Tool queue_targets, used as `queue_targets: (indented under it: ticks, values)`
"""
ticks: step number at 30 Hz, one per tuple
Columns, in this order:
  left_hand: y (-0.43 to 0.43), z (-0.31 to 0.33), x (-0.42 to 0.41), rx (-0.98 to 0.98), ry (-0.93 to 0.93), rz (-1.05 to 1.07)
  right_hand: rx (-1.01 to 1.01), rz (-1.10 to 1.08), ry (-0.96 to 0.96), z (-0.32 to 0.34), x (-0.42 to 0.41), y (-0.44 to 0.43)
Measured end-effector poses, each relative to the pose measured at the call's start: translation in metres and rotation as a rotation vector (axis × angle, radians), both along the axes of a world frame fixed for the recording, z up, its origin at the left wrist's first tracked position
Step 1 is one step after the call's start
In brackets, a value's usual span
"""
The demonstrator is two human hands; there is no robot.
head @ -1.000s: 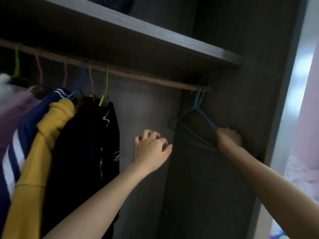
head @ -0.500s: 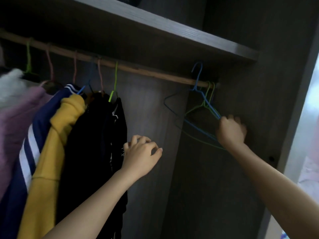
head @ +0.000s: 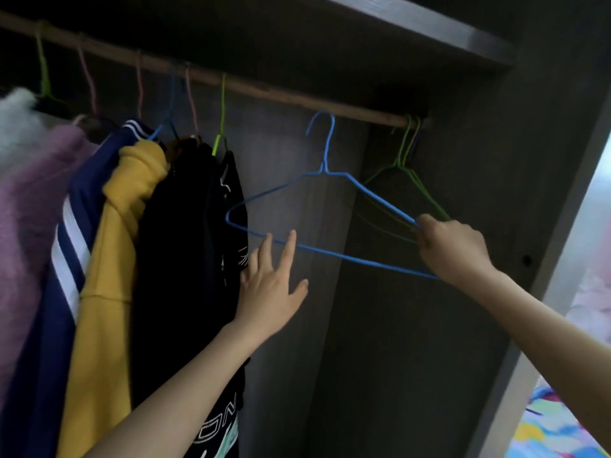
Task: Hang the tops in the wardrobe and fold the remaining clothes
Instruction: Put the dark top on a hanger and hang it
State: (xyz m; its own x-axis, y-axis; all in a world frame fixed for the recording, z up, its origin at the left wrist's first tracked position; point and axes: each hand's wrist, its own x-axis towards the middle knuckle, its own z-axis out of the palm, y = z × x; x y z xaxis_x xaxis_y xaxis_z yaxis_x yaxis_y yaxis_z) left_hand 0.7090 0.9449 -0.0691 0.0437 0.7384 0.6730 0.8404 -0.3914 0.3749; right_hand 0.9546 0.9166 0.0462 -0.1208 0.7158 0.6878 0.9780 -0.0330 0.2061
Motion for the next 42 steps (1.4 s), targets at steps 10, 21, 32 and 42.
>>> queue_targets:
  ticks: [10,21,32,42]
  values:
    - [-0.029,-0.017,0.019,-0.069,-0.071,0.118,-0.055,0.077,-0.172,-0.025,0.016,-0.066]
    - [-0.132,-0.071,0.192,0.194,-0.031,-0.156,-0.068,0.000,-0.017,-0.085,0.174,-0.247]
    - [-0.242,-0.166,0.383,0.133,0.055,-0.759,-0.114,-0.332,0.126,-0.188,0.324,-0.457]
    - [-0.288,-0.215,0.568,-0.417,-0.141,-1.358,-0.190,-0.700,0.241,-0.246,0.415,-0.573]
